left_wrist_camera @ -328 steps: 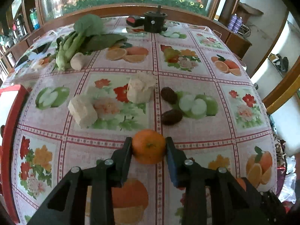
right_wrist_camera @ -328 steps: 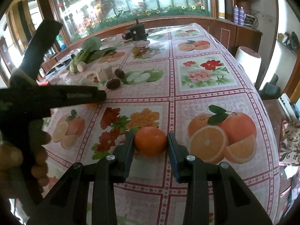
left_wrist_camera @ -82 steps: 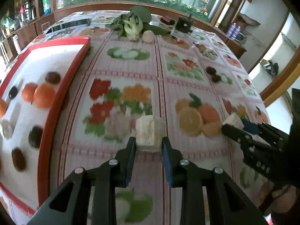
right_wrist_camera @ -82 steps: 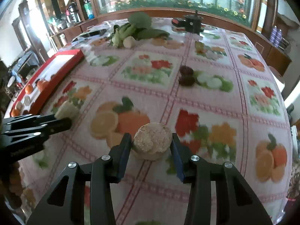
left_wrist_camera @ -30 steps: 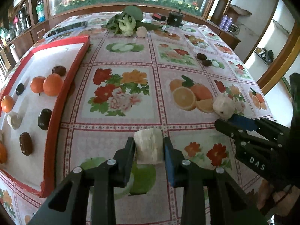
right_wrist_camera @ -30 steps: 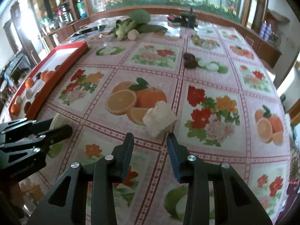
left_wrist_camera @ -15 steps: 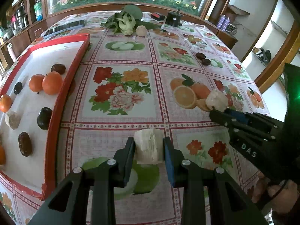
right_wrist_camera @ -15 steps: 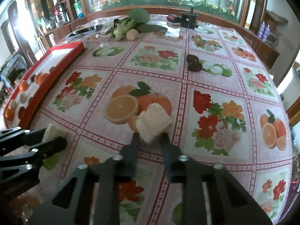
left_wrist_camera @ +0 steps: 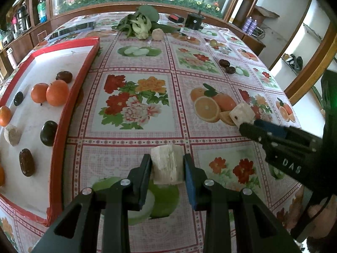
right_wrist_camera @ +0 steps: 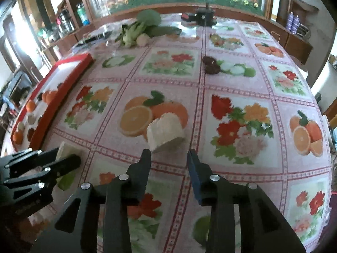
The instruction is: Organize fruits
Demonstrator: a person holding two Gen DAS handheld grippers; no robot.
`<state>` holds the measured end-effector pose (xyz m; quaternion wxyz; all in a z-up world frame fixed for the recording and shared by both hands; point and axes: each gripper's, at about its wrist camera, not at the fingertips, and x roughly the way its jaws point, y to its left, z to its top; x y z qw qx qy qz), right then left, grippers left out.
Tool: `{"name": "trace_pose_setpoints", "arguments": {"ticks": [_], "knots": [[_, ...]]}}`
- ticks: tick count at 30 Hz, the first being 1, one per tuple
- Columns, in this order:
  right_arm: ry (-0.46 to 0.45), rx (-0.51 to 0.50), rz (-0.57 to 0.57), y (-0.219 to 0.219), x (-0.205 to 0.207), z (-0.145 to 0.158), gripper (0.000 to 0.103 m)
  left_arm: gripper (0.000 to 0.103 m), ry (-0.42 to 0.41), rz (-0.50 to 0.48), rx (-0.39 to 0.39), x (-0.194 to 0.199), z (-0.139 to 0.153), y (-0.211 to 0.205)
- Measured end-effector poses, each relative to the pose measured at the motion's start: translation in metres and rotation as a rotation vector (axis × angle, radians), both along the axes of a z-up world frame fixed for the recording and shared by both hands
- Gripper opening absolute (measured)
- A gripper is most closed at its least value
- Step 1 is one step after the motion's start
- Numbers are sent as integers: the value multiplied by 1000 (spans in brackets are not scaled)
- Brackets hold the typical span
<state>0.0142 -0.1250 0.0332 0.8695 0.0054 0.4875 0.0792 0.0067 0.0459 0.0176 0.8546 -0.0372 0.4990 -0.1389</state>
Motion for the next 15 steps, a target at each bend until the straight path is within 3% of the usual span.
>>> {"name": "trace_pose_setpoints", "arguments": {"ticks": [2, 4, 7, 11, 15], "knots": [[-3, -10, 3, 2, 5, 1, 56, 34, -11, 1, 14, -2, 0, -2], [-15, -15, 7, 4, 11, 2, 61, 34, -20, 0, 25, -3, 0, -4], [14, 11, 14, 7, 20, -5, 61, 43, -31, -7, 25, -5, 0, -8], [8, 15, 20, 9, 23, -11, 62, 66, -53, -21, 63, -8, -1, -18], [-7, -13, 35, 12, 23, -12, 62, 75, -80, -32, 115, -12, -4, -29]]}}
